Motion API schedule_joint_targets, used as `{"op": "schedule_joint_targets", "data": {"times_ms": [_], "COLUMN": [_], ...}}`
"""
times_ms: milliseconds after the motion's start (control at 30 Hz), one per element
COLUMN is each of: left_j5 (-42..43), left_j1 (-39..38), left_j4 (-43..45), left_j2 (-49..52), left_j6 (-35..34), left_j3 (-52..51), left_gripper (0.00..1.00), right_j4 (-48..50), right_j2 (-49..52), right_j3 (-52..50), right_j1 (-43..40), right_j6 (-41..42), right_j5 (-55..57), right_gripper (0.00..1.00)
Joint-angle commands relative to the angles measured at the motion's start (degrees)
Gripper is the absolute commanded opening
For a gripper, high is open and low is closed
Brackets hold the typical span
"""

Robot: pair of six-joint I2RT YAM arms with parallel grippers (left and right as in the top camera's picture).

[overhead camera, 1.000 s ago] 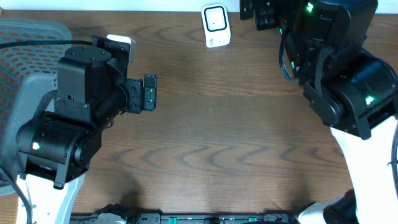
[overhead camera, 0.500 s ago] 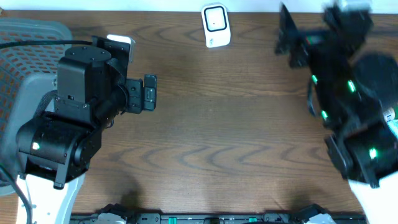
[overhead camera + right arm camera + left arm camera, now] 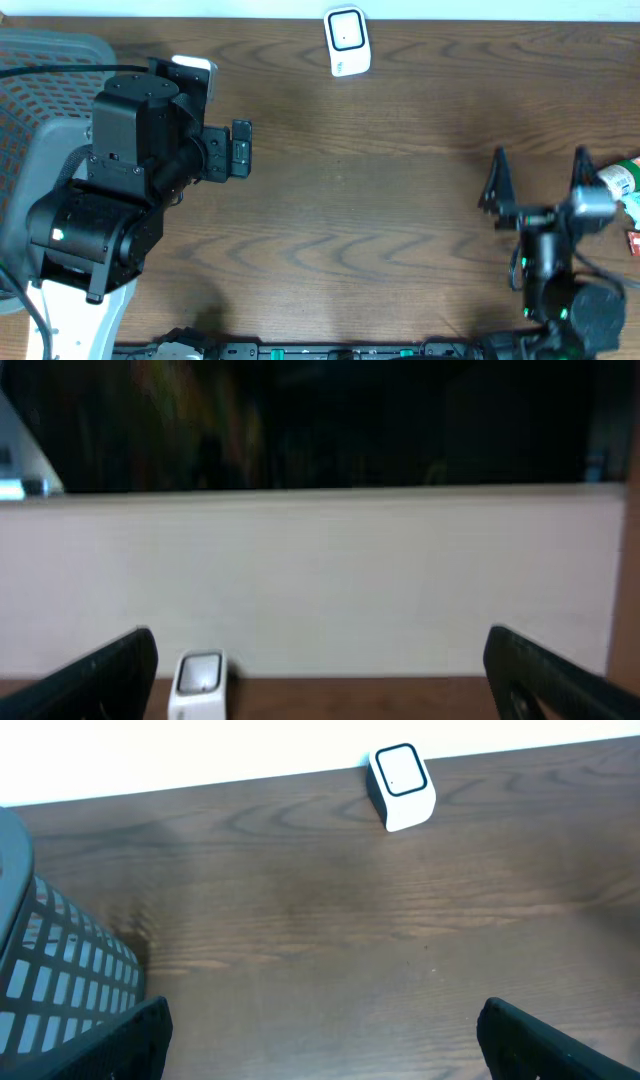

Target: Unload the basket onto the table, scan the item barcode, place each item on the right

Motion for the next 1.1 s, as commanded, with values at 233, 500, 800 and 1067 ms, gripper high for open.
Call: {"op": "schedule_joint_targets", "data": {"times_ms": [233,500,800,1067], "left_j5": [-0.7,-0.7,-0.7,-0.7], "left_j1": [0.3,0.3,0.3,0.3], "left_j4": [0.0,0.0,0.0,0.0], "left_j2": [0.0,0.0,0.0,0.0], "left_j6": [-0.3,-0.3,-0.3,-0.3], "left_j3": [-0.2,-0.2,-0.2,-0.2], "left_gripper": [0.98,0.98,0.98,0.98], "right_j4": [1.0,-0.8,-13.3,-13.0], "right_j2": [-19.8,-19.7,-19.7,-19.4], "right_j3": [-19.2,-25.4,-25.4,-25.4], "right_j1": [-6.6,-7.3,-7.2,-7.2], "right_j6": [9.4,9.3,9.3,9.3], "right_j5": [-0.7,-0.2,1.0,0.9], "right_gripper": [0.99,0.99,0.99,0.99]}}
